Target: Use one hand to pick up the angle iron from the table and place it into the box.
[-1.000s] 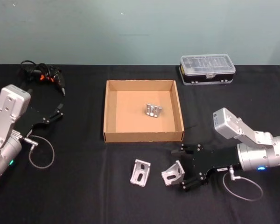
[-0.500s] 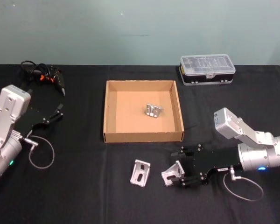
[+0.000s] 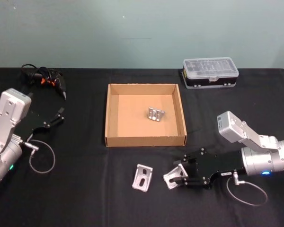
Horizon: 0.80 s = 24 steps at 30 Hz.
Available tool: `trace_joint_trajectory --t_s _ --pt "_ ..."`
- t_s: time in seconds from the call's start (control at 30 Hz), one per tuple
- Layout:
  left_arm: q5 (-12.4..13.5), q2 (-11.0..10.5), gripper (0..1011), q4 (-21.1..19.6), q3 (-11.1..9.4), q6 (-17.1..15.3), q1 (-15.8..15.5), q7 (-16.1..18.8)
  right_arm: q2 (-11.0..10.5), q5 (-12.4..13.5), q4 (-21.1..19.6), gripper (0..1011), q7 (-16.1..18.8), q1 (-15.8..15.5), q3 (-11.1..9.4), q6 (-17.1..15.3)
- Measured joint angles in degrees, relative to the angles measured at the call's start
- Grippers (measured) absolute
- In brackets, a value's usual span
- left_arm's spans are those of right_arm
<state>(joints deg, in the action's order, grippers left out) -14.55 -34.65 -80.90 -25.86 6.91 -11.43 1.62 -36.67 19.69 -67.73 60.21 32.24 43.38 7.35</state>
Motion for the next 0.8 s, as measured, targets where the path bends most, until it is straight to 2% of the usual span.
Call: trace_joint_trajectory --t_s 0.33,0.53,0.8 --pt "0.0 0.0 1011 0.0 0.0 0.0 0.0 0.0 -0.03 0.02 0.0 440 -0.02 -0.03 -0.01 0.0" --pt "0.0 0.0 1011 0.0 0.0 0.0 0.0 0.0 -1.03 1.04 -2.6 440 -0.9 -0.63 -0.68 -0.52" --pt "0.0 0.0 1011 0.0 0.0 0.0 0.0 0.0 -1.49 2.94 -6.32 440 -3.13 -0.49 -2.12 -3.2"
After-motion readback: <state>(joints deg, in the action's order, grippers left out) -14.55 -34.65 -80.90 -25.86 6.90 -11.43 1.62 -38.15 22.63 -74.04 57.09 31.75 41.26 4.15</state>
